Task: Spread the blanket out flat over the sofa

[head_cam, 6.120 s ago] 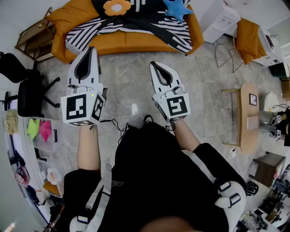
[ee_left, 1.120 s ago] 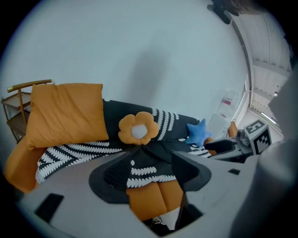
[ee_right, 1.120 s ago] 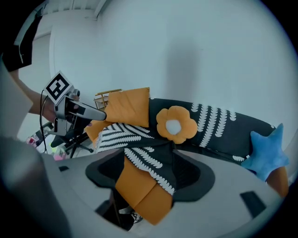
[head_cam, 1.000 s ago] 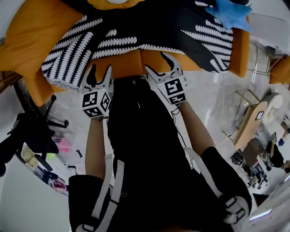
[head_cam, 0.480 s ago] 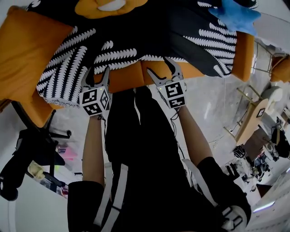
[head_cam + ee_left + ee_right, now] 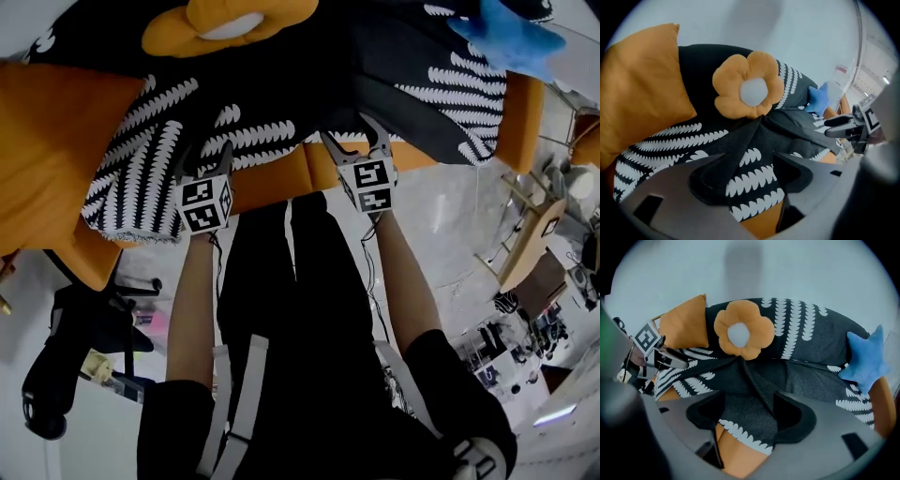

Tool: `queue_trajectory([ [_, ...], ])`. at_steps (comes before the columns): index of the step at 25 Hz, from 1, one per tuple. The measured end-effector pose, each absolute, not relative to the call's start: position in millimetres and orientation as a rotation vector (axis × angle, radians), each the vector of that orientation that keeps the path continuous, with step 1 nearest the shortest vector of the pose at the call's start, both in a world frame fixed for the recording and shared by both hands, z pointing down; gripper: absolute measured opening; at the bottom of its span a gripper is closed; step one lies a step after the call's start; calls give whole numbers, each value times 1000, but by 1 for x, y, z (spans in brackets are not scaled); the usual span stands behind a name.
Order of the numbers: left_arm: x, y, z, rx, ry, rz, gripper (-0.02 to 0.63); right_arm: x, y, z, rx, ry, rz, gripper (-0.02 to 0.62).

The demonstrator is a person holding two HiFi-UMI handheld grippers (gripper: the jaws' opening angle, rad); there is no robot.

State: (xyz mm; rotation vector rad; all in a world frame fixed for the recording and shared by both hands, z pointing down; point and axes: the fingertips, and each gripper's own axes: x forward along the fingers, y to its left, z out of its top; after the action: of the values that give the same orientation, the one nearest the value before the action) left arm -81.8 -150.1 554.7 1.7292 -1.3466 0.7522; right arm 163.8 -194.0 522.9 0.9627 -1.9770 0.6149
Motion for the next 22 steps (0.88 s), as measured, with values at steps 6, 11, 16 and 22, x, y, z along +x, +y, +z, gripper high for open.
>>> queue_trajectory([
  [6,-81,-171,591,1747,-1294,847,273,156,-214,556,981,-1931,658,331],
  [11,-90,-183,609,1731,-1267,890,273,158,-214,589,991,-1876,755,331],
  [16,-81,-188,618,1788,-1207,965,279,160,-220,602,1002,-1849,756,331],
  [22,-89,-185,633,1735,-1186,999,279,167,-226,624,988,-1783,779,330],
])
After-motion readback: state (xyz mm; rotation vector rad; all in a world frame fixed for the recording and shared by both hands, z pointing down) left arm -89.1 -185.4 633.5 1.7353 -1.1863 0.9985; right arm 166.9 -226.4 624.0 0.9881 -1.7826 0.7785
